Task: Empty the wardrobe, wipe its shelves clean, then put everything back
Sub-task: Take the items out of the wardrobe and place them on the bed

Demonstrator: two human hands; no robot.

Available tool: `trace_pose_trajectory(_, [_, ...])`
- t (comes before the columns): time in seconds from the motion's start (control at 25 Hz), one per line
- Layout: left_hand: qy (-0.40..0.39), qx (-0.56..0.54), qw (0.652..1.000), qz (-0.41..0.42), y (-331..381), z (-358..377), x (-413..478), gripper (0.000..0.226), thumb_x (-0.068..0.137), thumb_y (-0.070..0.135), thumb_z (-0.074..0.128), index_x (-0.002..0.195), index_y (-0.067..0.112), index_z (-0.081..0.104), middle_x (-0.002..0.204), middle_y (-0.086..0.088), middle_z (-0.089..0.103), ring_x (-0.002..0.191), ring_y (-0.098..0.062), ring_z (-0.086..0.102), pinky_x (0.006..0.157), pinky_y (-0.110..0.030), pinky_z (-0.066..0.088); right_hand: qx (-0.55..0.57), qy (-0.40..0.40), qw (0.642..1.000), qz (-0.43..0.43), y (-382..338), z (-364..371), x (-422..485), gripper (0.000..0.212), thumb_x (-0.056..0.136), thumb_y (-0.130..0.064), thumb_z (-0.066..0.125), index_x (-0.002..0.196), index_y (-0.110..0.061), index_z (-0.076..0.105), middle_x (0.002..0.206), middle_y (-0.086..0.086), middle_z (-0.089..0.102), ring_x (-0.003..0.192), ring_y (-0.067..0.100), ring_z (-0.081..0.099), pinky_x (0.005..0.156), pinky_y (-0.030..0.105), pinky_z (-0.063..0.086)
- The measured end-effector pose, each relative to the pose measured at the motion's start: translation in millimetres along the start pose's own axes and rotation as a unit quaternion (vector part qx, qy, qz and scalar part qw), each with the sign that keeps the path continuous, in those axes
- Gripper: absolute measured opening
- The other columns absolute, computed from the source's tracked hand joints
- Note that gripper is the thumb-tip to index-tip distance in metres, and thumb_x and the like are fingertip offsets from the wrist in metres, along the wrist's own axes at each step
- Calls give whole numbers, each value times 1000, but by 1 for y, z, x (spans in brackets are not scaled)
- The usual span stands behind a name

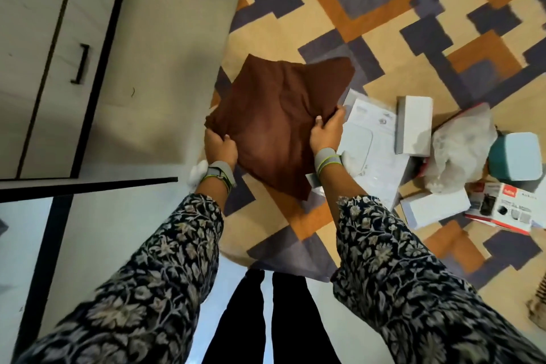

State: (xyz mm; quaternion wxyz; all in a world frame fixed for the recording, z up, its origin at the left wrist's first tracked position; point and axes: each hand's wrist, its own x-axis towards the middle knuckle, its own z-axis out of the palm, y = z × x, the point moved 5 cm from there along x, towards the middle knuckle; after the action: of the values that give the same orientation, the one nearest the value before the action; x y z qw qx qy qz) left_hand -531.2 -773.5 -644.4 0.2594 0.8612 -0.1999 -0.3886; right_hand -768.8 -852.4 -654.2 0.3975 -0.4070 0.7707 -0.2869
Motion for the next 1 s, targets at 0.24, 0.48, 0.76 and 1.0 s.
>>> trace_pose_trajectory(0.24, [-33,111,992,-47,-37,16,-15,47,92,5,48,138,6,36,145,-18,29,123,-38,45,102,-37,36,-112,-114,981,111,64,-3,-4,73,89,-2,54,149,-9,14,153,17,12,137,34,29,110,29,22])
trace_pose_trajectory(0.48, [-186,182,965,-15,-35,47,-27,42,96,13,46,137,7,41,143,-17,35,128,-35,41,103,-34,34,-160,-205,959,112,70,-8,3,47,89,-13,59,135,-10,49,153,17,20,140,29,28,110,26,24])
trace_pose_trajectory(0.76, [-216,96,971,-26,-29,34,-53,20,94,14,50,111,12,61,116,-13,64,107,-33,61,98,-39,48,-130,-251,957,61,35,4,-49,11,87,-25,59,92,-32,65,114,8,67,106,29,62,99,37,46])
trace_pose_trajectory(1.0, [-144,-11,990,-2,-9,-19,-97,24,99,16,41,108,5,60,94,-8,64,80,-25,59,65,-24,48,-83,-284,955,-10,-17,17,-110,24,94,-25,48,73,-31,59,72,-4,69,76,21,66,88,38,52])
